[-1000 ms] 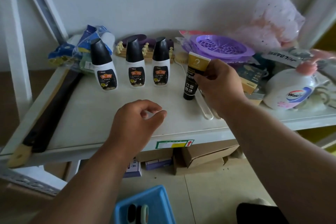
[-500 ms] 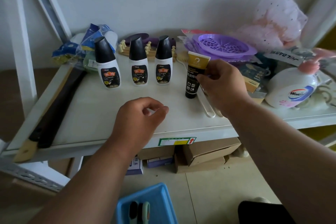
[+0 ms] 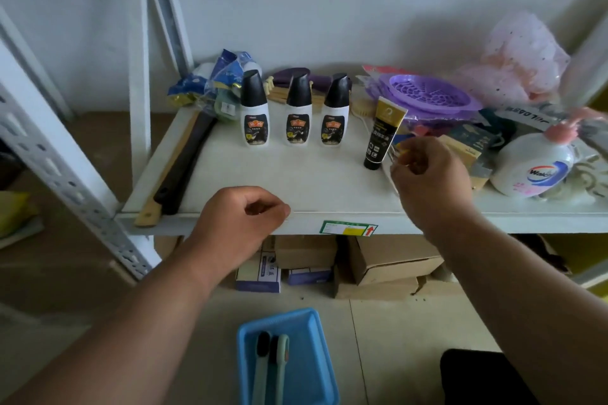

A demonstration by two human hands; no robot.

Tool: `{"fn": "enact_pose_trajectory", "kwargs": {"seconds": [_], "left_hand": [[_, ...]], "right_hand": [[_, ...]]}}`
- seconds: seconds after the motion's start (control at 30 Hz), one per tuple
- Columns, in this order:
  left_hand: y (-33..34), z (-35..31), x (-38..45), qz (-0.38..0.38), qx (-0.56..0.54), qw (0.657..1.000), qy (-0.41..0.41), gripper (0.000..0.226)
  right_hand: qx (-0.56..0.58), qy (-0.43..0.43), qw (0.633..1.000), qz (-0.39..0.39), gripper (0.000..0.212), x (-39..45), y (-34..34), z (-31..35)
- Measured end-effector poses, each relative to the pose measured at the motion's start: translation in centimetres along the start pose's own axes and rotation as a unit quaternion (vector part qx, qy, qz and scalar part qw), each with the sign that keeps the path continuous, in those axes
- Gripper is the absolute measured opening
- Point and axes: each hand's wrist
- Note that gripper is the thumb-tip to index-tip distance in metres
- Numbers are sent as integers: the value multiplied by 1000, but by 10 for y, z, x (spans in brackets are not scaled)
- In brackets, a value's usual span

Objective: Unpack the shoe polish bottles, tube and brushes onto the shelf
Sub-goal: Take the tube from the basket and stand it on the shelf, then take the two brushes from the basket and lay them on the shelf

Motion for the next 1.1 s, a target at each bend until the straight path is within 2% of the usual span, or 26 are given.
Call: {"fn": "enact_pose_trajectory", "kwargs": {"seconds": [0.07,0.13,0.17,0.23,0.3,0.37,0.47,0.53,0.63,0.7,0.77,0.9,1.0,1.1], "left_hand": [[-6,6,-18,34,8,999,-23,6],[-8,13,-36,95,63,990,-78,3],[-5,19,-43,146,122,976,-109,4],[6,32,-56,264,224,918,-193,18],[24,52,-66,348,213,865,-293,29],[45,81,-78,342,138,848,-381,29],[89,132,-96,252,41,843,-473,12],[120,159,-104,194,-31,828,-525,2],[162,197,-110,146,-38,808,-569,19],[182,218,-114,172,-1,798,-578,32],[198,235,-117,220,-2,787,-577,35],[217,260,-115,322,72,775,-538,22],[221,263,-107,348,74,755,-552,18],[221,261,-104,295,11,754,-587,34]], "right_hand": [[2,-28,997,74,21,-34,9,9],[-8,-62,977,204,20,-73,24,13],[-18,-76,959,272,20,-92,33,11],[-54,-77,920,381,18,-124,55,-2],[-108,-30,884,453,17,-146,77,-28],[-144,26,858,492,19,-163,101,-62],[-132,171,843,492,18,-184,135,-116],[-142,226,822,503,20,-196,155,-149],[-163,271,775,547,31,-213,184,-191],[-172,270,727,607,45,-228,200,-210],[-182,235,681,669,60,-247,214,-223],[-294,59,595,746,67,-280,234,-239],[-330,50,589,736,63,-287,247,-243],[-324,46,584,743,51,-285,259,-248]]}}
Point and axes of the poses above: each hand's wrist, its own x-axis towards the middle knuckle, its own y-axis out of the palm, z = x × y, and after that the axes turned 5 degrees about x, right-handed
